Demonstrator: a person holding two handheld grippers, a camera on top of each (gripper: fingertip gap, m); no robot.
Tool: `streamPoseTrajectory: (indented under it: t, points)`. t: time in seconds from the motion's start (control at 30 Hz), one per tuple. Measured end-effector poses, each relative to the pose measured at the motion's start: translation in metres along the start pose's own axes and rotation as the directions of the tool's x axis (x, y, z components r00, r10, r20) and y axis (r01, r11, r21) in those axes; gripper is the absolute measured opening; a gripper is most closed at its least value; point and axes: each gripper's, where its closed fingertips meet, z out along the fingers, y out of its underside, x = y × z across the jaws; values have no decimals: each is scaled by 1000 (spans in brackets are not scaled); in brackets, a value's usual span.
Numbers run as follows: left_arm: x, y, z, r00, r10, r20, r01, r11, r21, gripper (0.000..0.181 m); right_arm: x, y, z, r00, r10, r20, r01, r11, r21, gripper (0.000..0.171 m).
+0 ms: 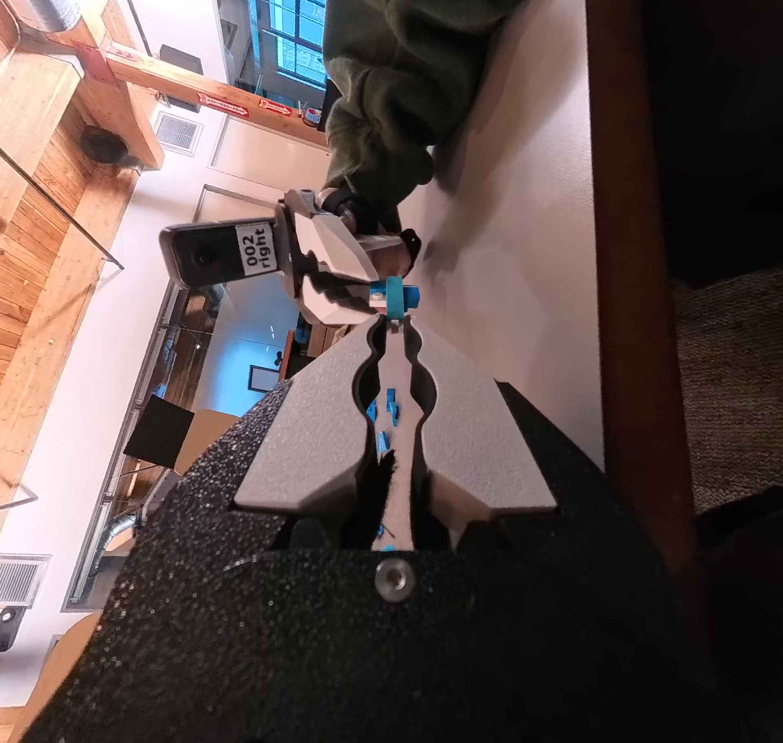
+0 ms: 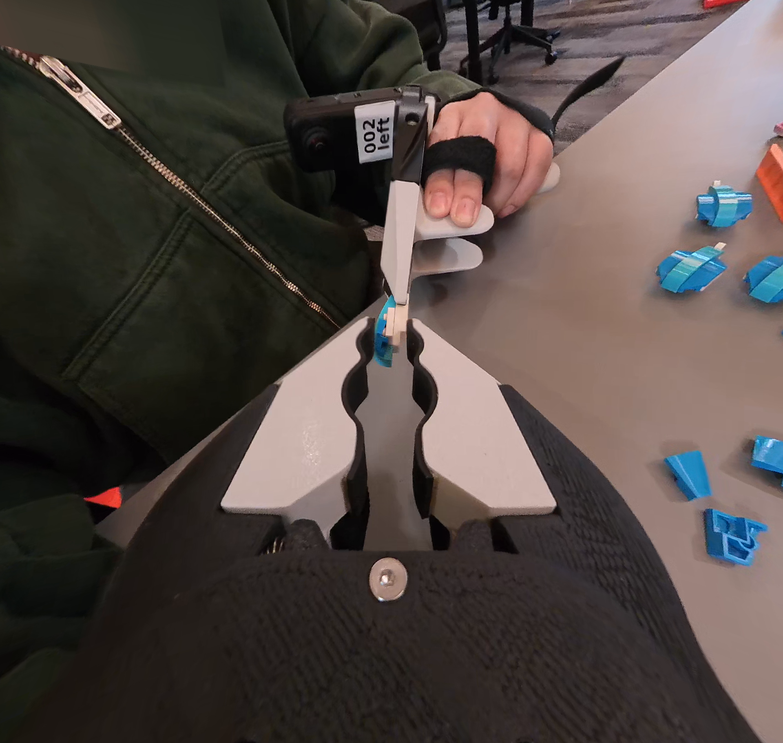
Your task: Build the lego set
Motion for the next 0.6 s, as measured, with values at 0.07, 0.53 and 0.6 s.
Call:
streamPoseTrajectory:
  t: [0.07, 0.53, 0.6]
  points:
    - [0, 0, 0, 1000, -1, 2, 1, 1000, 0, 5, 0, 0, -2, 1000, 18, 10, -19, 1000, 17, 15]
    - [0, -1, -1, 1000, 6, 3, -6, 1000, 8, 5, -7, 2, 0, 998, 22, 57, -22, 1000, -2, 4]
    - [1, -3, -1, 1000, 0, -1, 0, 1000, 21, 5, -9, 3, 0, 996, 29, 80, -29, 1000, -7, 4]
